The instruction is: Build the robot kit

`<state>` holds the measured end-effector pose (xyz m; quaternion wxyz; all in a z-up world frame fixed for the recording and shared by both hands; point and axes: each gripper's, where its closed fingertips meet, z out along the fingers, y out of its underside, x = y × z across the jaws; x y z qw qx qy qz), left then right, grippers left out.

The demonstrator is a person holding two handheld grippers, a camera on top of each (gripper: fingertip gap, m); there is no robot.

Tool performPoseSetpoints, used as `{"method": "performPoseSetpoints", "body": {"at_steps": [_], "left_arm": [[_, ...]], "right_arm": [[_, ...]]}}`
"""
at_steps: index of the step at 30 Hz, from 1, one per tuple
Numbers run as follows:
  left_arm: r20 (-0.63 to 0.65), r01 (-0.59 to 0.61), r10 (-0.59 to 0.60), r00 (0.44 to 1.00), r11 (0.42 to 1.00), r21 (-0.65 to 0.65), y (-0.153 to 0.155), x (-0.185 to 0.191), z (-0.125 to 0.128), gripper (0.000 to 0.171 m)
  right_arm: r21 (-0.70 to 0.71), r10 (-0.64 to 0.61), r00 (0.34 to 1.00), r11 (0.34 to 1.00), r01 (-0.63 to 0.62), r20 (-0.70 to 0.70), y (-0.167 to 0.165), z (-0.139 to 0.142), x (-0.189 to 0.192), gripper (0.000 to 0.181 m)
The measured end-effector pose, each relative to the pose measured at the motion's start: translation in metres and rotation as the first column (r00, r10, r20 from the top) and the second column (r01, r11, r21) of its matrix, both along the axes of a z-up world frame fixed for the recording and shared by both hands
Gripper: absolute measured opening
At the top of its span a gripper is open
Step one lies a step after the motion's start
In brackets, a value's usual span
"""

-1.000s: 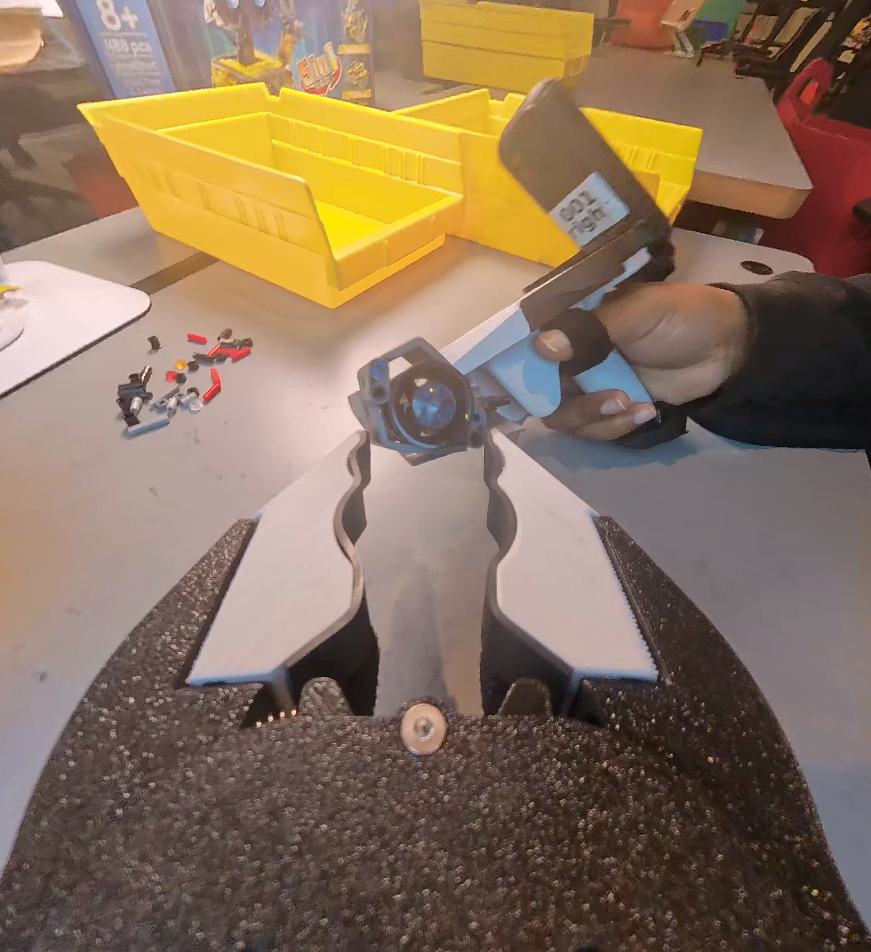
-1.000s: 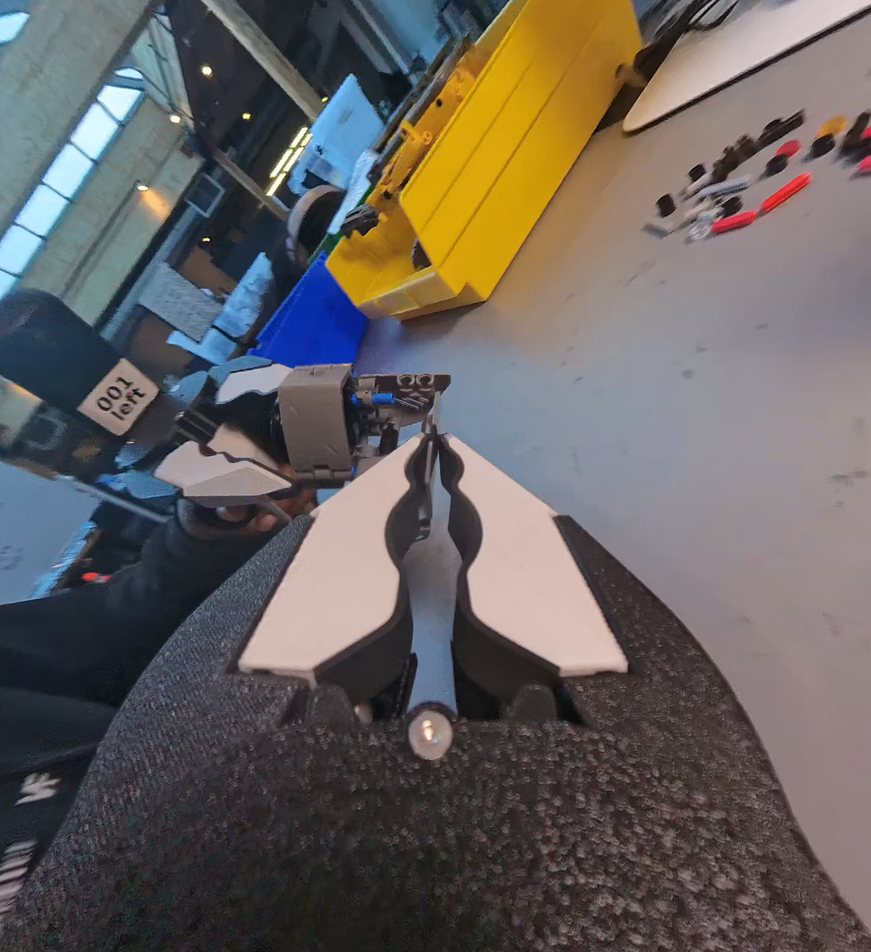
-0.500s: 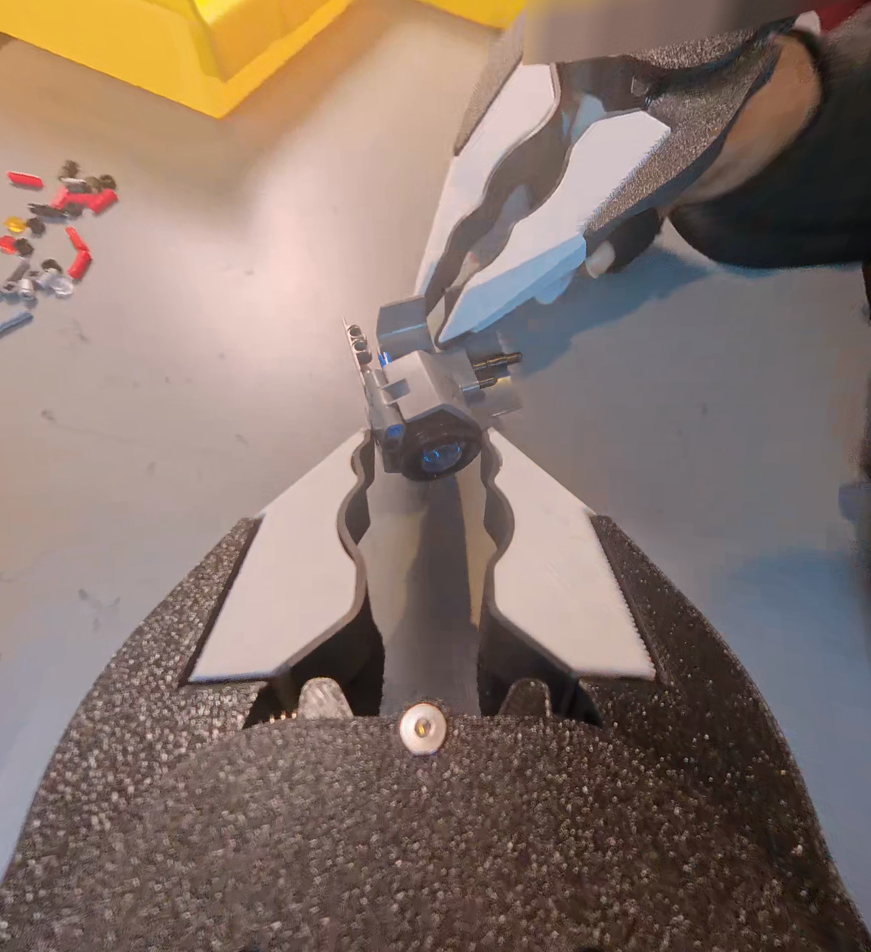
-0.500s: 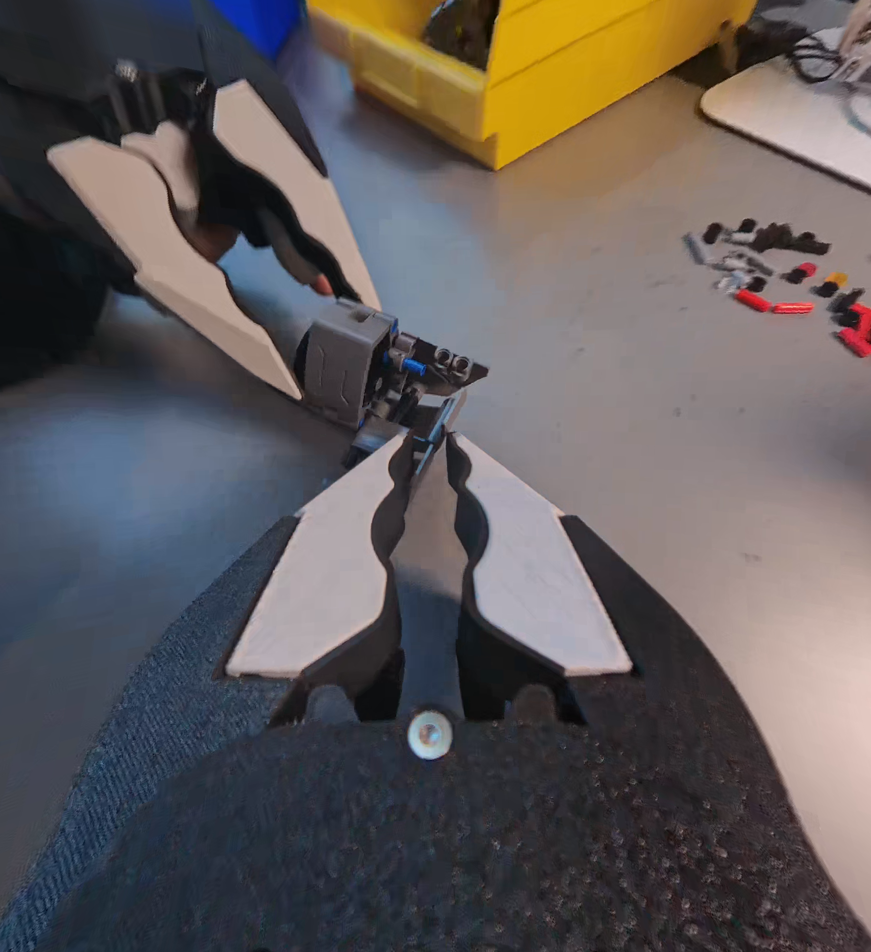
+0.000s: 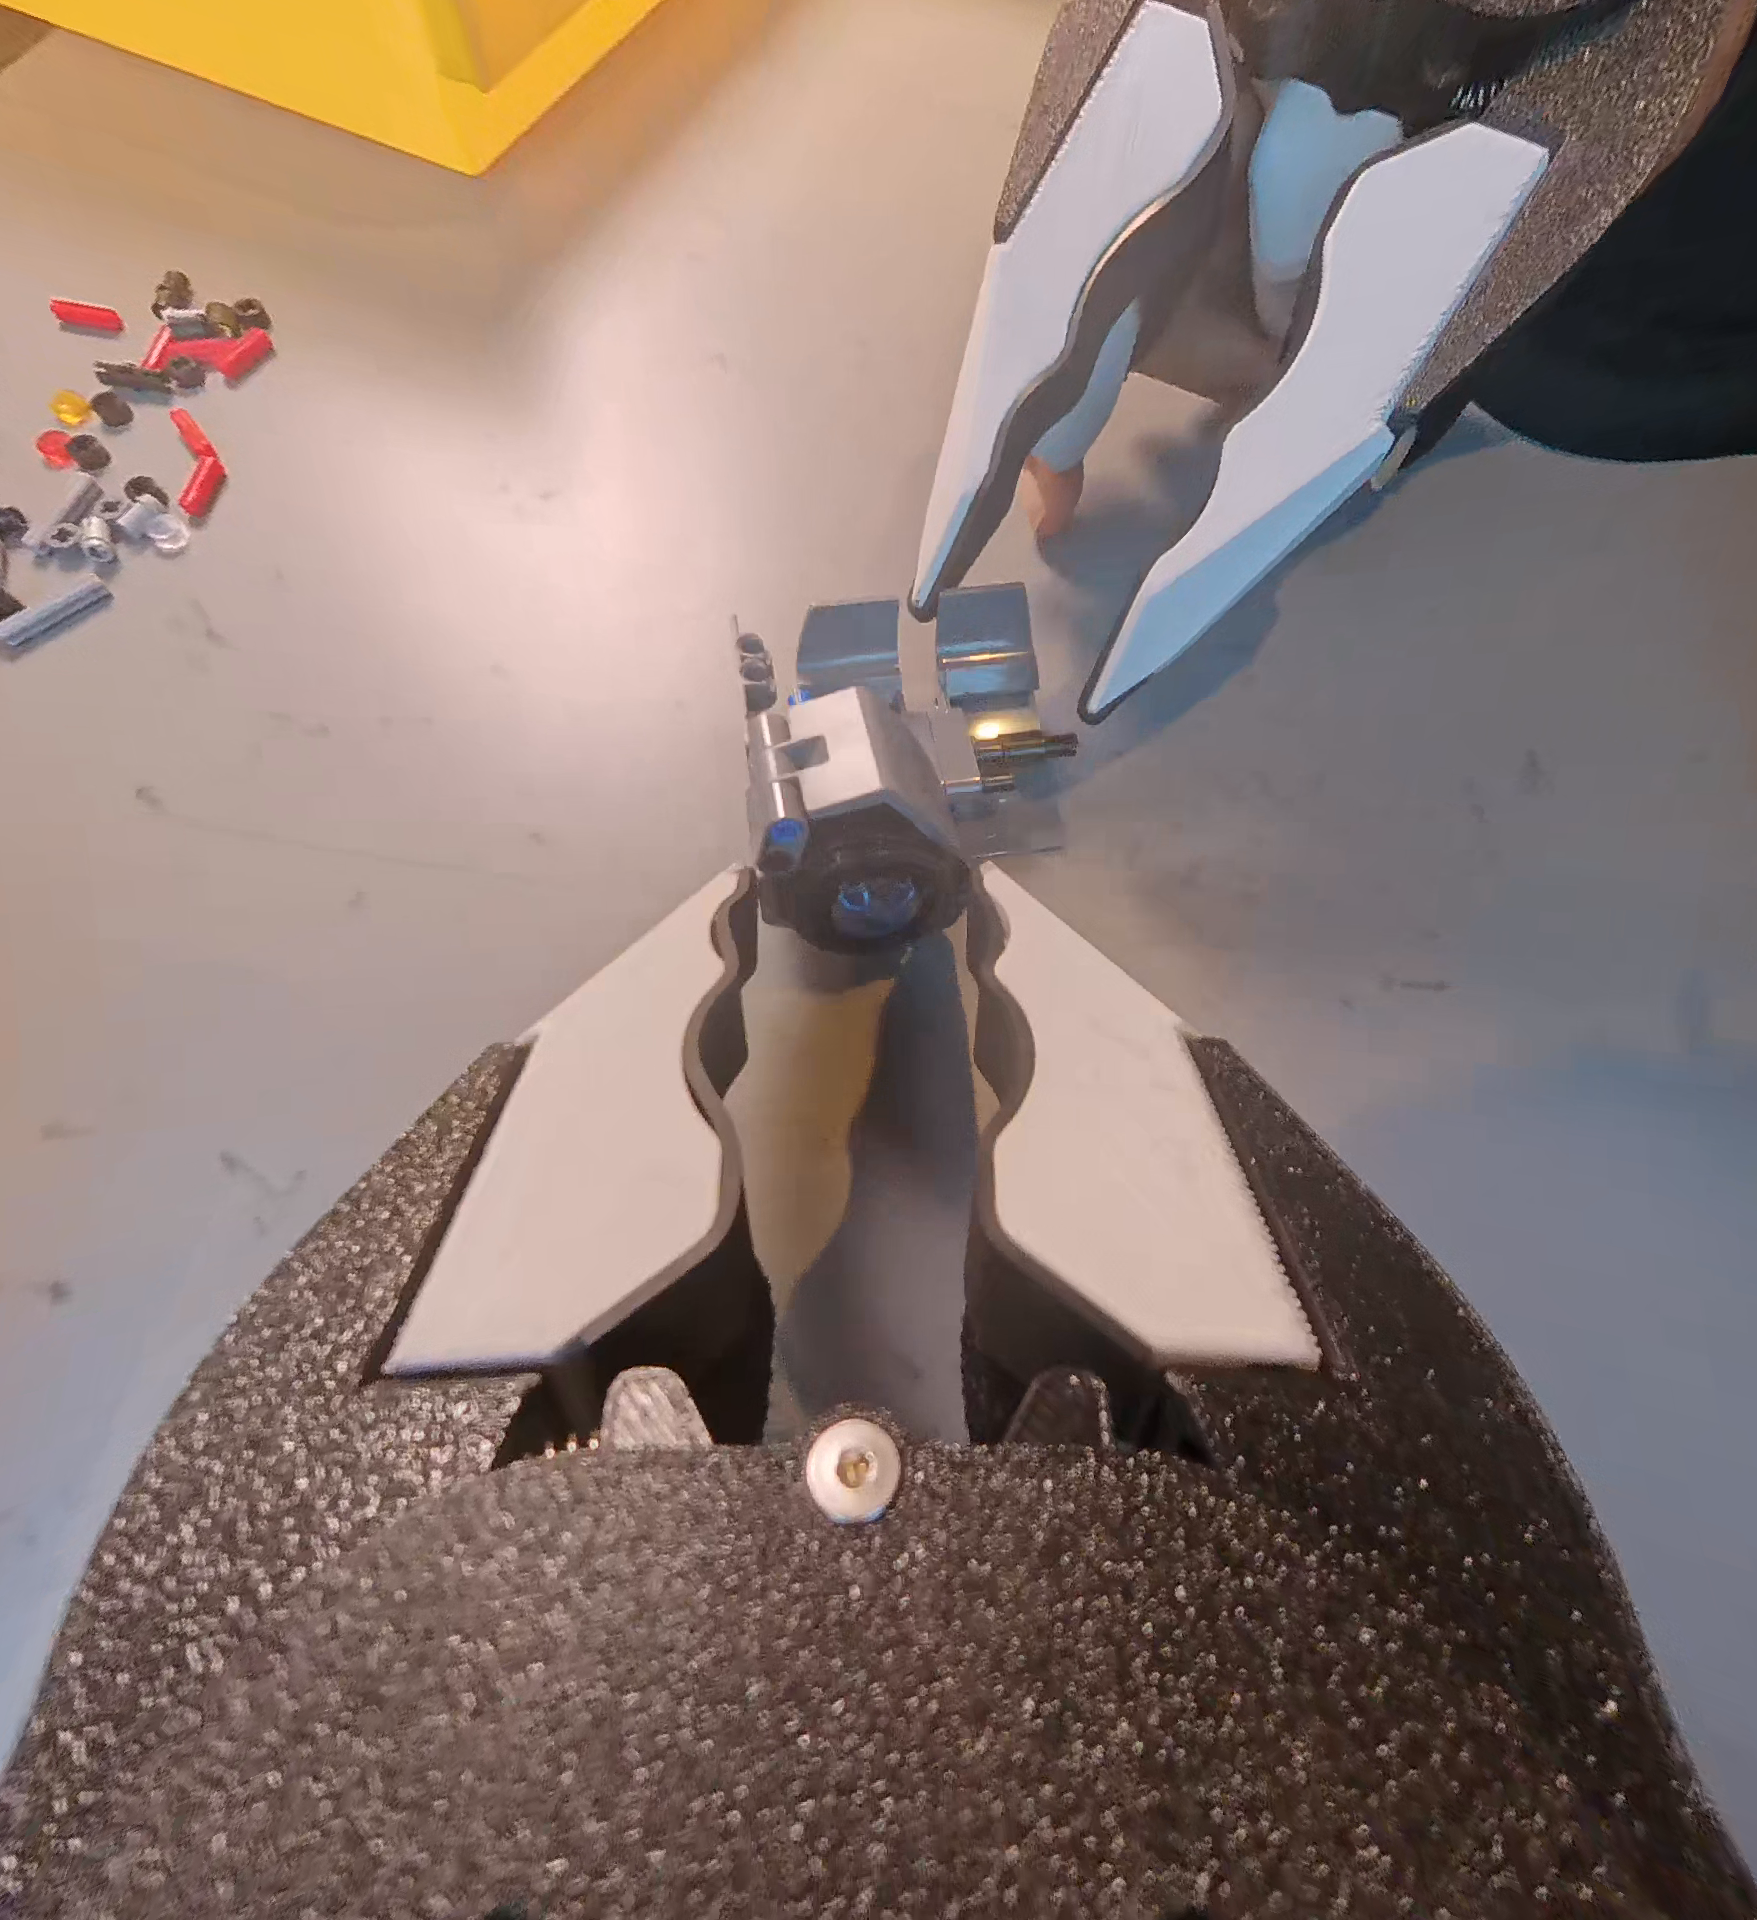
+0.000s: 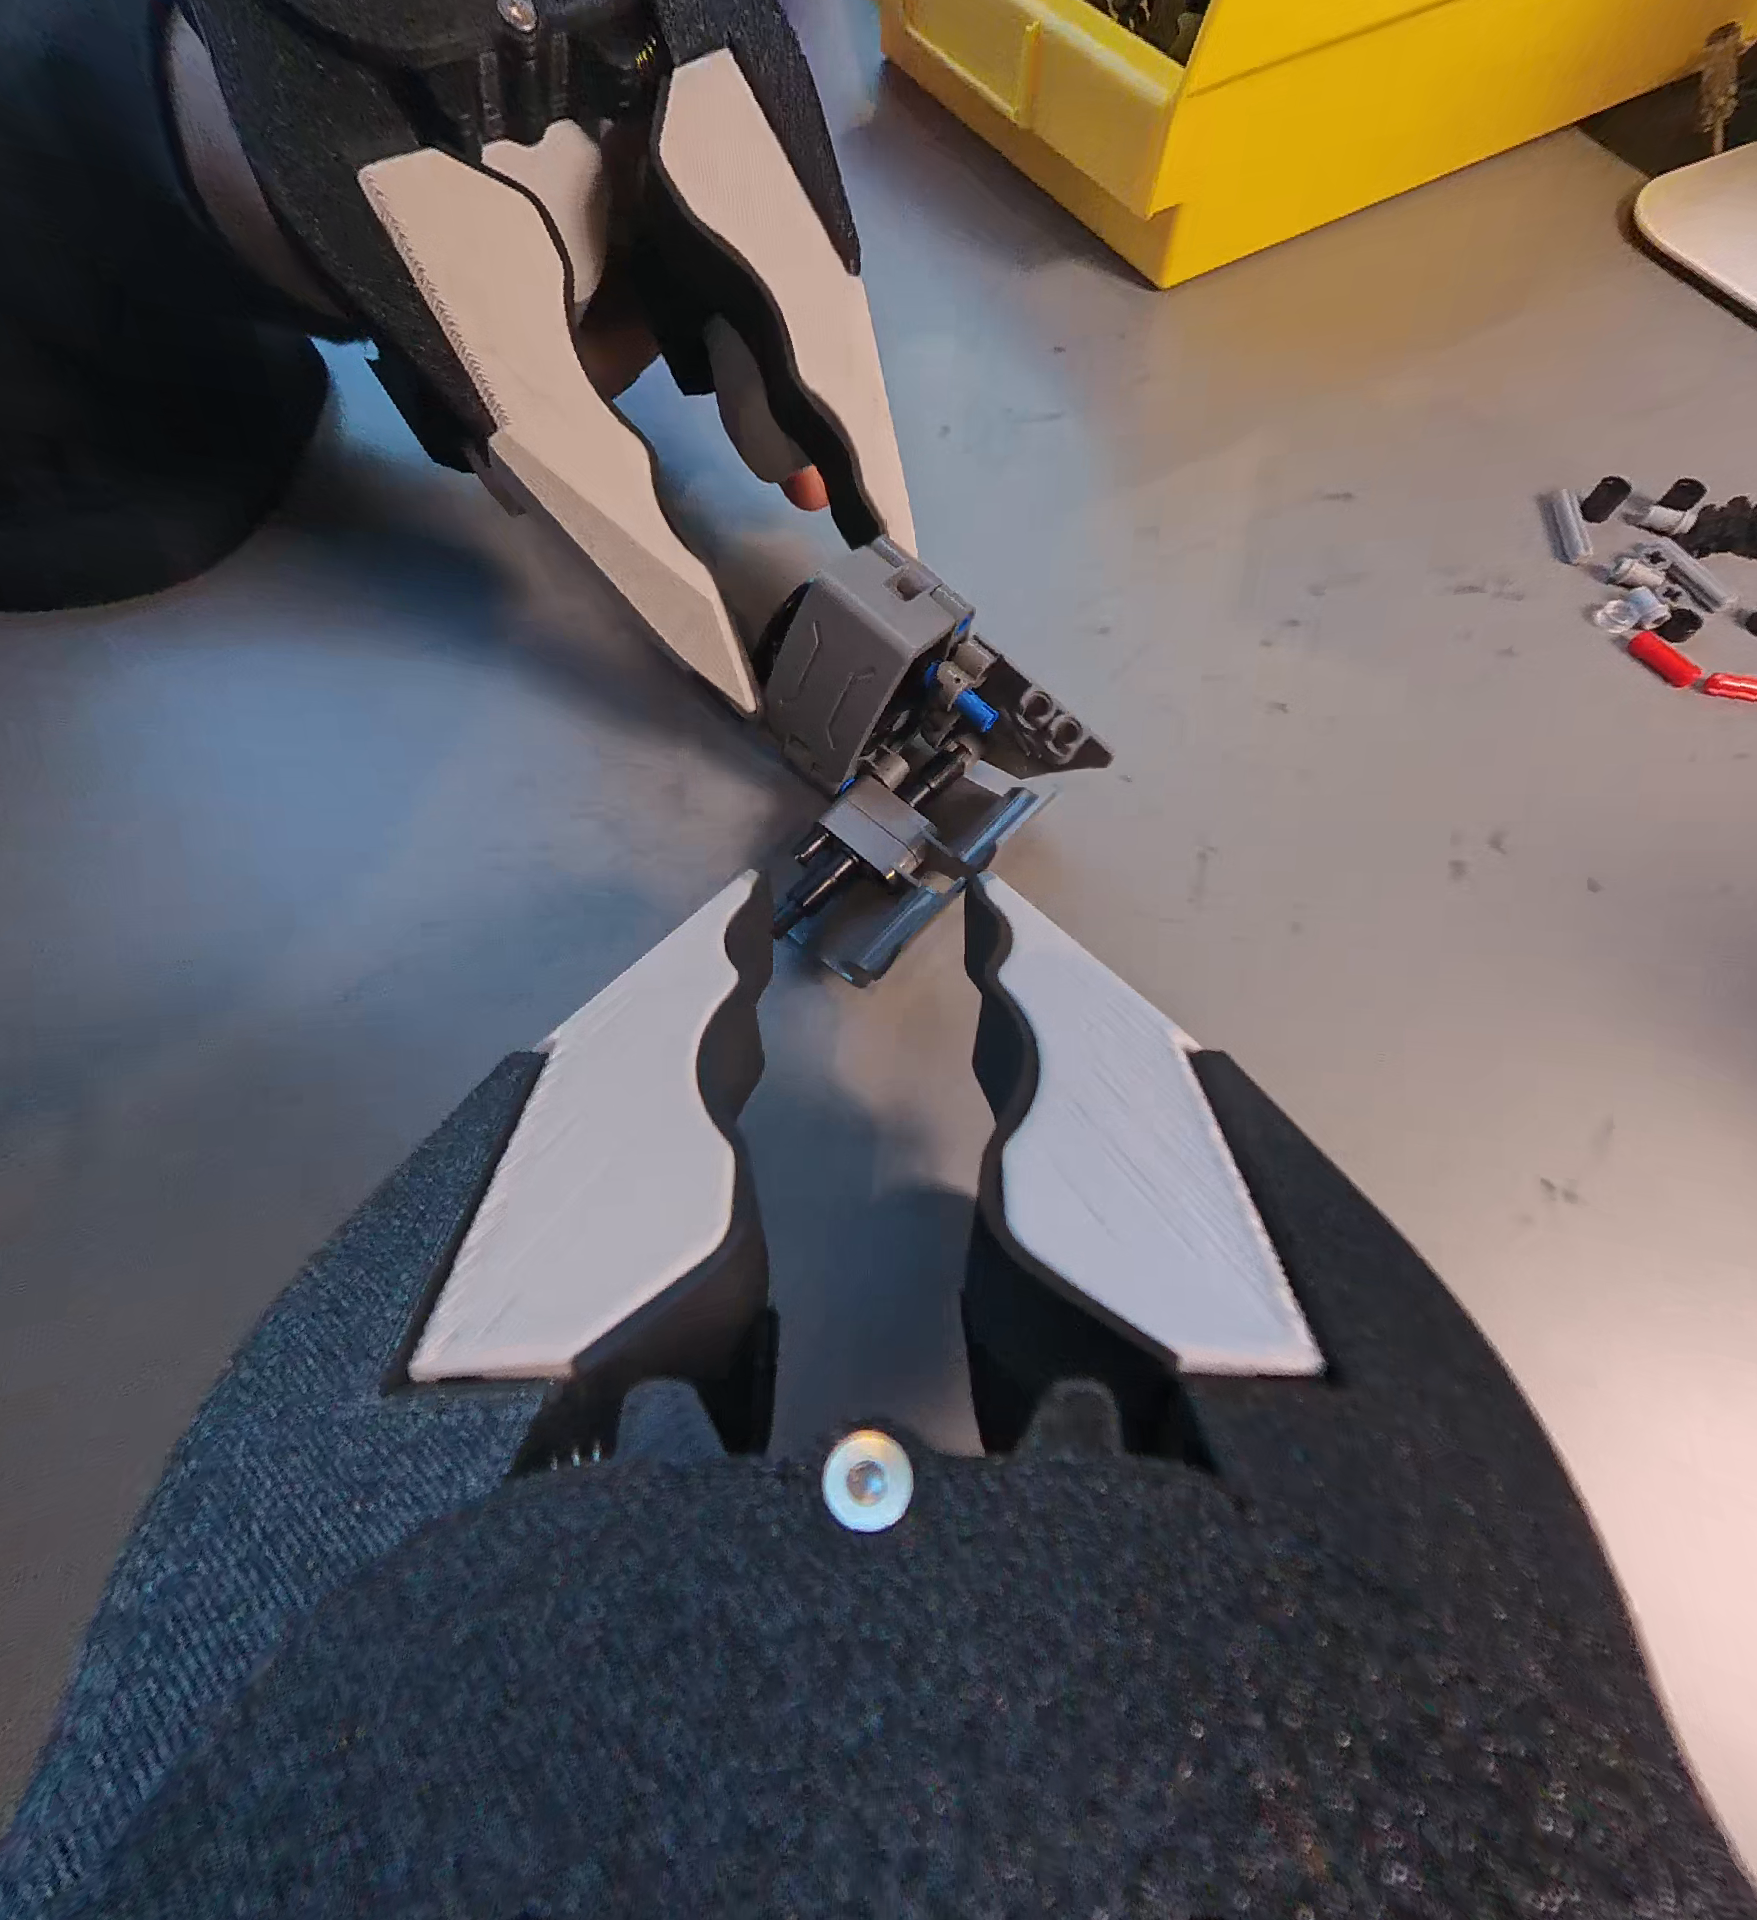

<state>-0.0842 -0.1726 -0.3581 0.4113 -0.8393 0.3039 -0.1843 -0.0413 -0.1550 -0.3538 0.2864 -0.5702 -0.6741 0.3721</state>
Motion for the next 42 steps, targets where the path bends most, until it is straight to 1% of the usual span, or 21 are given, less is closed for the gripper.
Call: {"method": "performPoseSetpoints", "body": {"at_steps": [3, 7, 9, 19, 22, 23, 24, 26, 29, 32, 35, 37, 39, 42], "left_arm": [[0.003, -0.009, 0.009, 1.000, 1.000, 0.012, 0.002, 0.000, 0.001, 0.039], [-0.002, -0.022, 0.022, 1.000, 1.000, 0.021, 0.003, 0.000, 0.001, 0.039], [-0.006, -0.025, 0.025, 1.000, 0.999, 0.026, 0.003, 0.000, 0.001, 0.039], [0.001, -0.072, 0.072, 0.997, 0.997, 0.032, 0.005, -0.006, 0.003, 0.039], [0.007, -0.086, 0.086, 0.996, 0.996, 0.030, 0.006, -0.009, 0.003, 0.039], [0.007, -0.094, 0.094, 0.996, 0.995, 0.034, 0.006, -0.011, 0.004, 0.039], [0.008, -0.101, 0.100, 0.995, 0.994, 0.040, 0.006, -0.012, 0.005, 0.039], [0.036, -0.109, 0.107, 0.994, 0.992, 0.059, 0.006, -0.014, 0.010, 0.039], [0.130, -0.151, 0.135, 0.982, 0.981, 0.120, 0.007, -0.019, 0.030, 0.044], [0.237, -0.222, 0.175, 0.956, 0.956, 0.191, 0.011, -0.027, 0.053, 0.050], [0.306, -0.308, 0.224, 0.925, 0.915, 0.262, 0.016, -0.039, 0.071, 0.055], [0.333, -0.364, 0.263, 0.906, 0.885, 0.292, 0.016, -0.047, 0.078, 0.054], [0.332, -0.419, 0.313, 0.890, 0.848, 0.324, 0.016, -0.057, 0.082, 0.051], [0.305, -0.468, 0.370, 0.878, 0.797, 0.382, 0.016, -0.068, 0.087, 0.050]], "right_arm": [[0.041, -0.022, 1.000, 0.999, 0.022, 0.007, 0.006, -0.002, 0.000, 0.028], [0.038, -0.041, 0.999, 0.998, 0.041, 0.005, 0.010, -0.002, 0.000, 0.021], [0.049, -0.055, 0.999, 0.997, 0.054, 0.002, 0.013, -0.002, 0.000, 0.015], [0.132, -0.067, 0.998, 0.989, 0.066, 0.004, 0.019, -0.004, -0.007, 0.011], [0.137, -0.068, 0.998, 0.988, 0.067, 0.002, 0.021, -0.004, -0.011, 0.011], [0.133, -0.069, 0.998, 0.989, 0.069, -0.009, 0.021, -0.002, -0.011, 0.013], [0.126, -0.077, 0.997, 0.989, 0.080, -0.028, 0.024, 0.002, -0.012, 0.019], [0.094, -0.107, 0.990, 0.989, 0.115, -0.089, 0.031, 0.014, -0.013, 0.026], [0.012, -0.171, 0.964, 0.984, 0.177, -0.205, 0.046, 0.041, -0.015, 0.037], [-0.030, -0.220, 0.922, 0.974, 0.223, -0.319, 0.064, 0.069, -0.019, 0.041], [0.013, -0.242, 0.875, 0.962, 0.273, -0.420, 0.086, 0.099, -0.027, 0.041], [0.035, -0.245, 0.842, 0.954, 0.297, -0.480, 0.100, 0.123, -0.039, 0.041], [0.052, -0.243, 0.811, 0.947, 0.317, -0.532, 0.114, 0.146, -0.056, 0.040], [0.073, -0.232, 0.784, 0.940, 0.332, -0.575, 0.133, 0.171, -0.086, 0.037]]}}
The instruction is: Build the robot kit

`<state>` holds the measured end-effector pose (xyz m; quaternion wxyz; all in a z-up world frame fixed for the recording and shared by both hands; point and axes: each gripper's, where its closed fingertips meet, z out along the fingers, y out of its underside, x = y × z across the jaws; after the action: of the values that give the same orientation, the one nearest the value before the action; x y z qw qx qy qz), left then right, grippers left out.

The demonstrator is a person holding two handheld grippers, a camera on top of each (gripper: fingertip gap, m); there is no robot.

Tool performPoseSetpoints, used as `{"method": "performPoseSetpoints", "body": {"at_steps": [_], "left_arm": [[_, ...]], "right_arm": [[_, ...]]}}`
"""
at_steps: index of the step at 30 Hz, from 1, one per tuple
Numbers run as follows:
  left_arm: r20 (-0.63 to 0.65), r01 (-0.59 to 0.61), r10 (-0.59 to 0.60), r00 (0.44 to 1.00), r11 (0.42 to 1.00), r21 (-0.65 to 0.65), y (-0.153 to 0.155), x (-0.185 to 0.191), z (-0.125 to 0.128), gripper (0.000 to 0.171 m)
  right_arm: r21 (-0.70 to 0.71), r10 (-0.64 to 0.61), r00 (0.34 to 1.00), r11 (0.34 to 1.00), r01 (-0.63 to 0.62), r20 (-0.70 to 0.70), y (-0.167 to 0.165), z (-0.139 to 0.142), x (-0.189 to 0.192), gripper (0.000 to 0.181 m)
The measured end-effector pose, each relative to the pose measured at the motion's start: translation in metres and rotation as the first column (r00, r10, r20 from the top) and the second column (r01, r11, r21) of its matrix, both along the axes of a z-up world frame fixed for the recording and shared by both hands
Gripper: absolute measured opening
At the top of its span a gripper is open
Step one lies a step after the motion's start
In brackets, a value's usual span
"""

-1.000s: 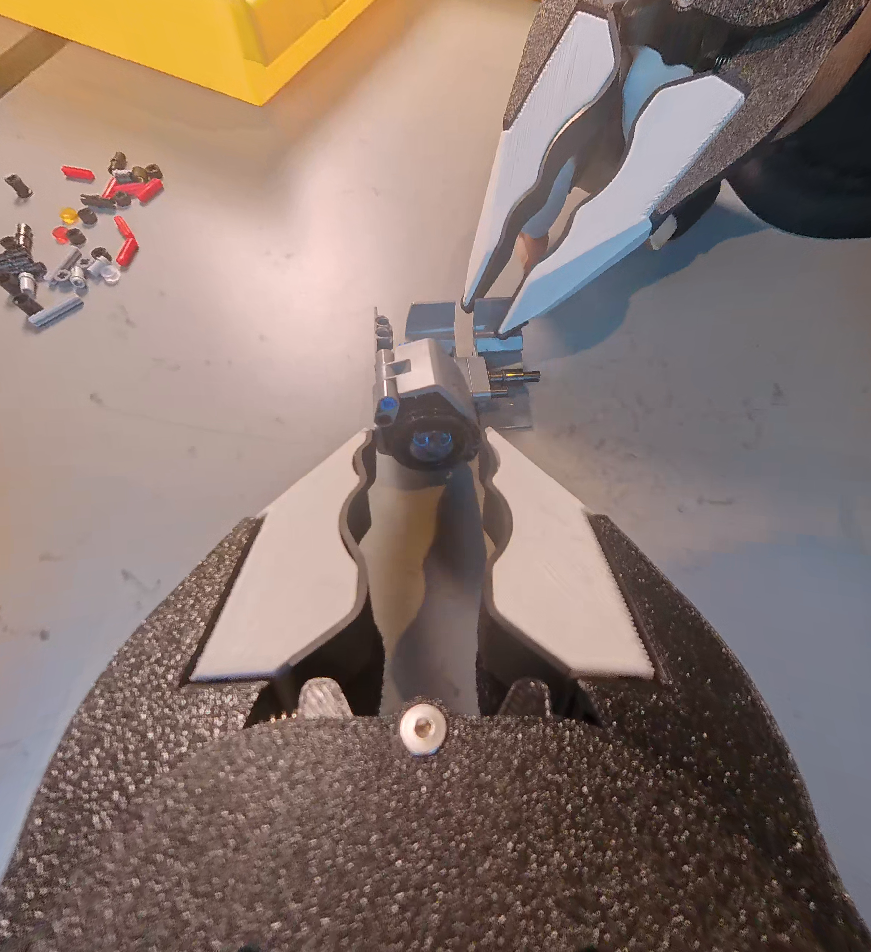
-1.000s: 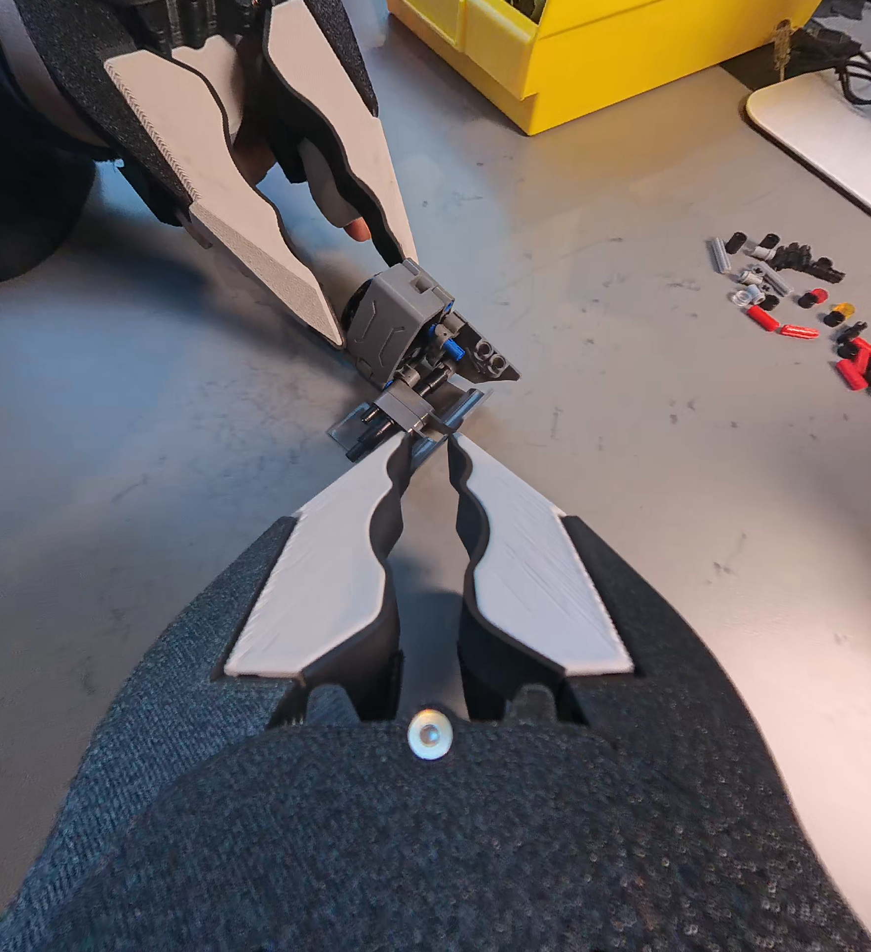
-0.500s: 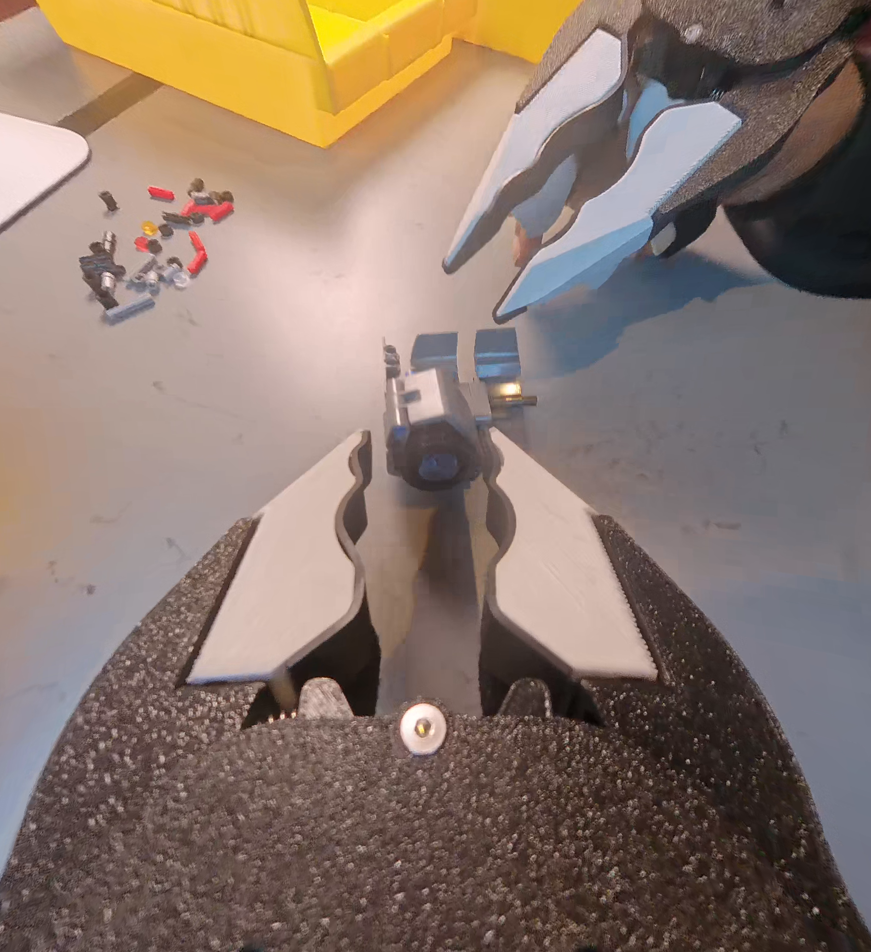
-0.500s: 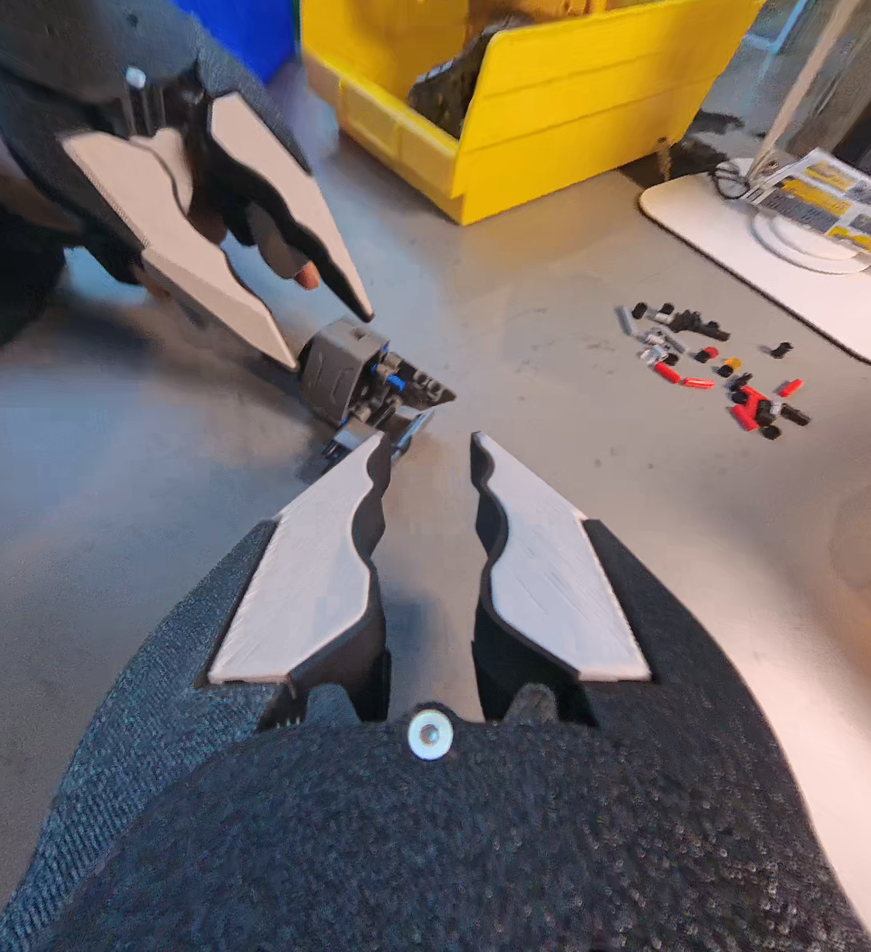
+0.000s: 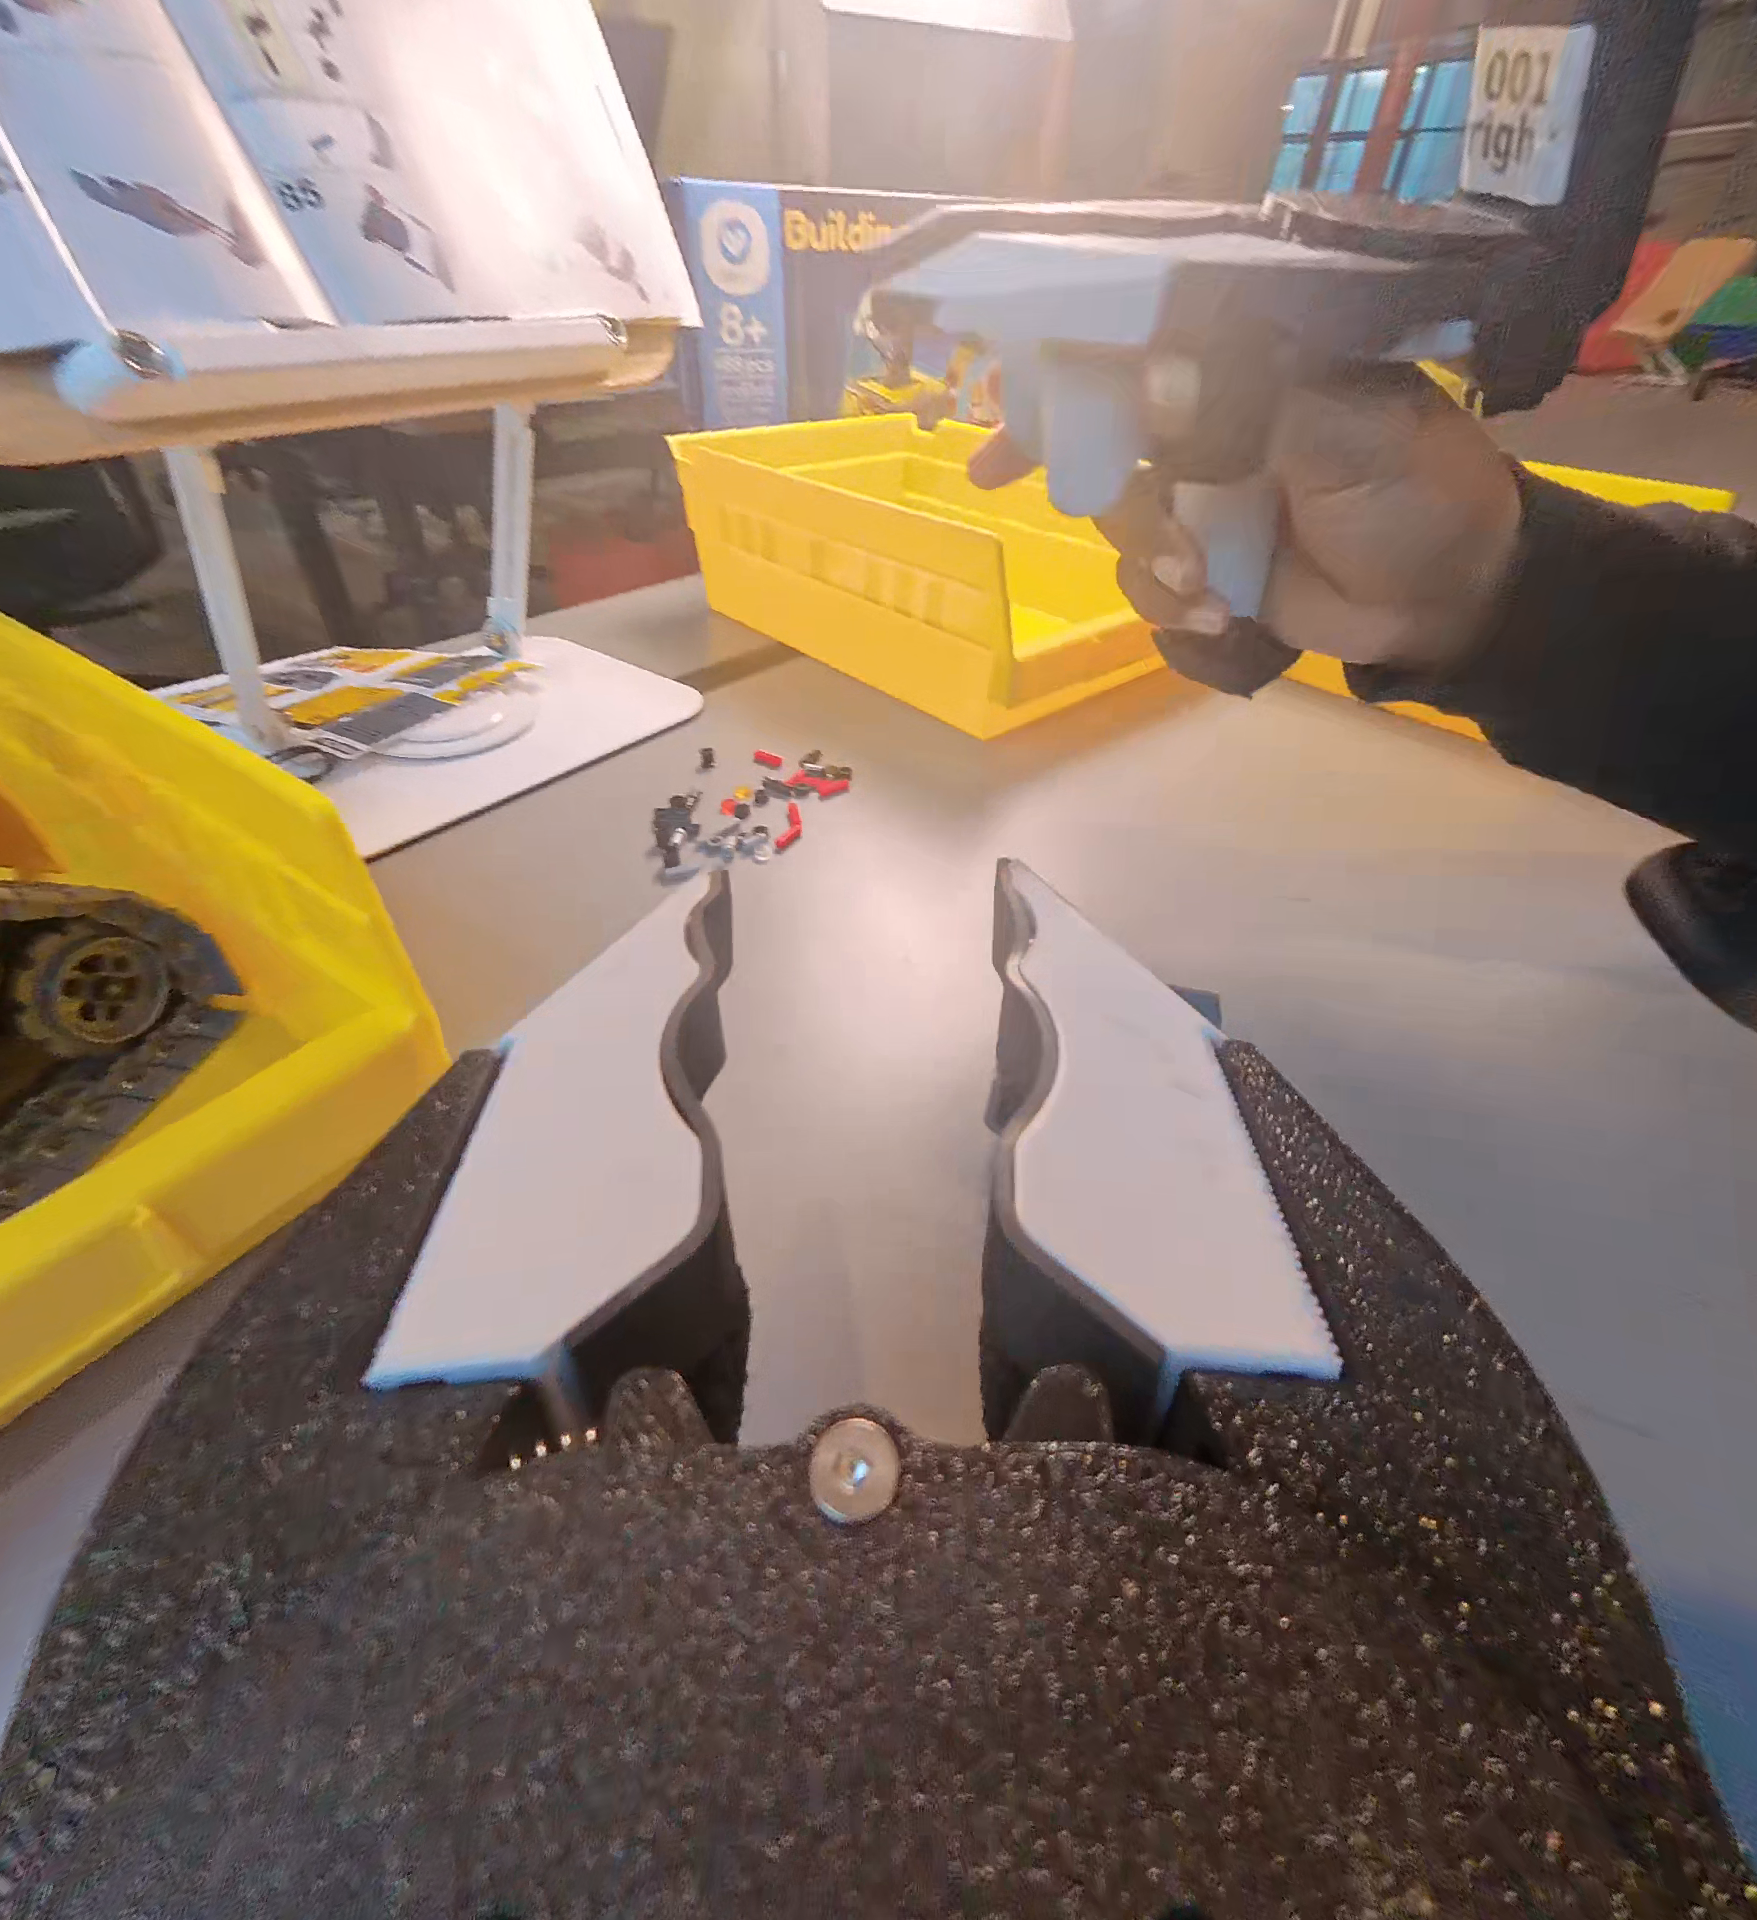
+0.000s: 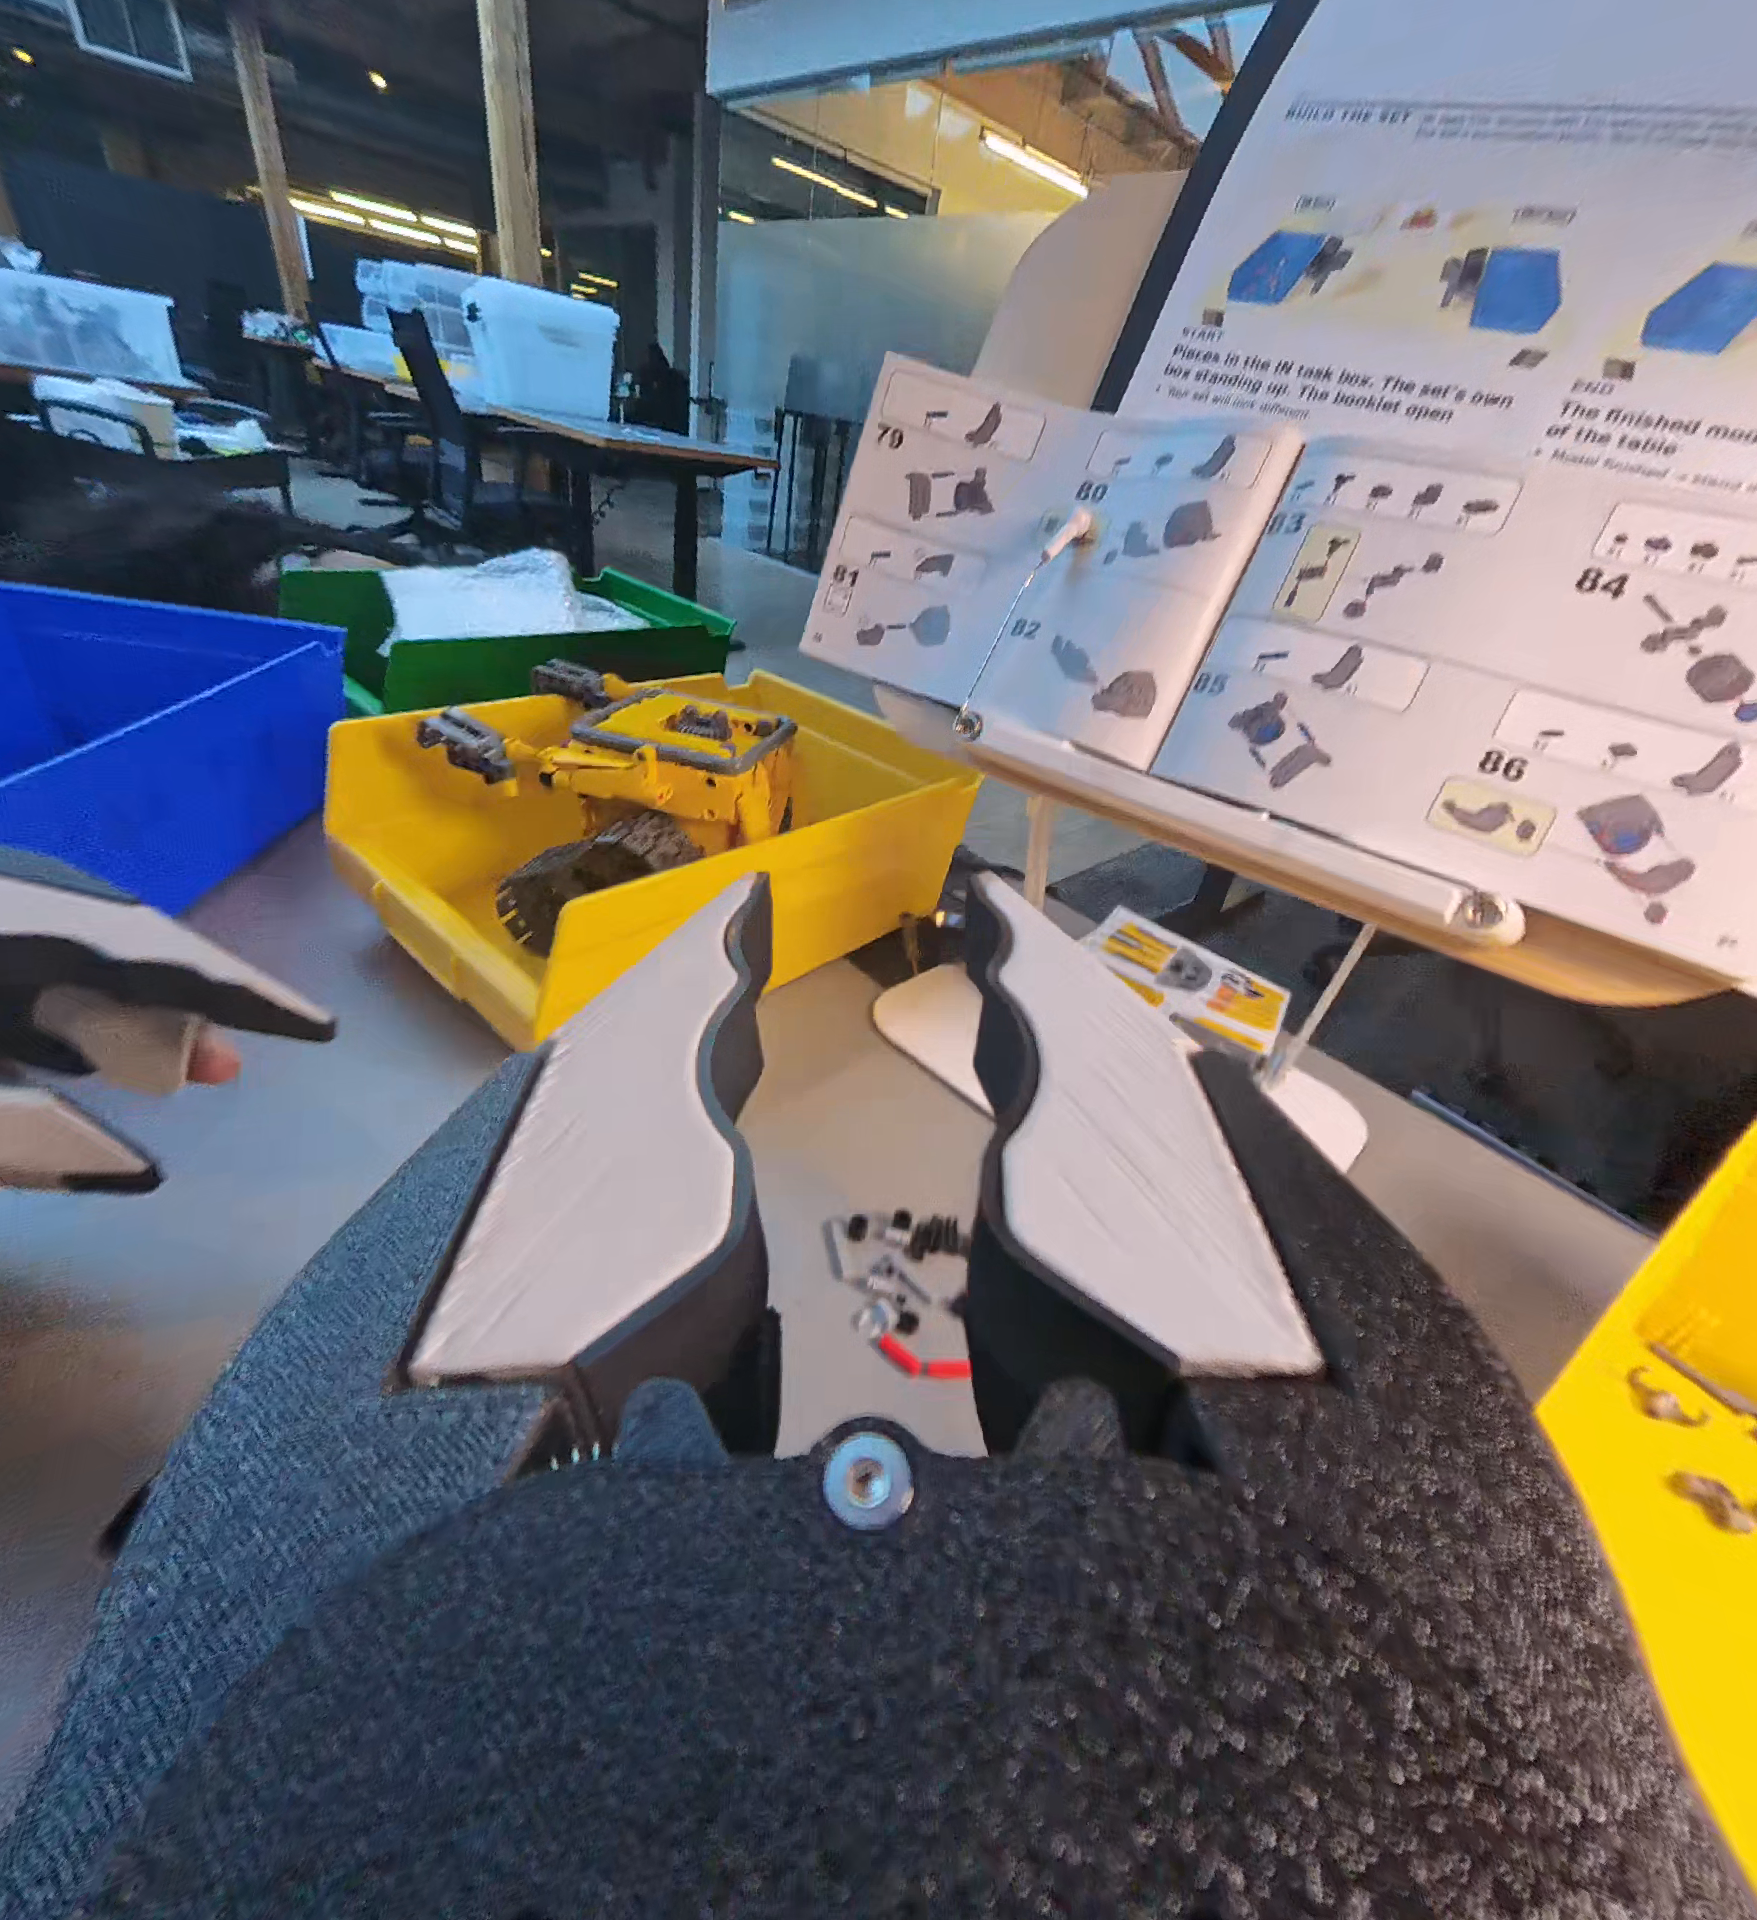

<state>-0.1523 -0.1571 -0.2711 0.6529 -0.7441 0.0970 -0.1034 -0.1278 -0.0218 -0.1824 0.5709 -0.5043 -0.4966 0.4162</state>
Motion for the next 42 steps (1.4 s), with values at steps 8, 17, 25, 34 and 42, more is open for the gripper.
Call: {"method": "performPoseSetpoints", "body": {"at_steps": [8, 17, 25, 34, 42], "left_arm": [[-0.004, -0.034, 0.034, 0.999, 0.999, -0.002, 0.003, -0.007, -0.006, 0.049], [-0.004, -0.029, 0.028, 1.000, 0.999, -0.019, 0.004, -0.009, -0.010, 0.046], [0.025, -0.024, 0.025, 0.999, 0.999, -0.034, 0.005, -0.012, -0.012, 0.045], [0.019, 0.009, -0.008, 1.000, 0.999, -0.053, 0.003, -0.005, -0.014, 0.039], [0.012, 0.015, -0.014, 1.000, 0.998, -0.054, 0.002, -0.004, -0.014, 0.039]], "right_arm": [[0.072, -0.066, 0.993, 0.995, 0.073, -0.102, 0.064, 0.049, -0.081, 0.024], [0.110, -0.175, 0.980, 0.976, 0.186, -0.099, 0.139, 0.073, -0.134, 0.000], [0.141, -0.208, 0.976, 0.966, 0.216, -0.068, 0.166, 0.068, -0.141, 0.002], [0.185, -0.194, 0.981, 0.963, 0.196, -0.027, 0.163, 0.072, -0.159, 0.000], [0.166, -0.229, 0.973, 0.959, 0.228, -0.013, 0.170, 0.069, -0.159, 0.000]]}}
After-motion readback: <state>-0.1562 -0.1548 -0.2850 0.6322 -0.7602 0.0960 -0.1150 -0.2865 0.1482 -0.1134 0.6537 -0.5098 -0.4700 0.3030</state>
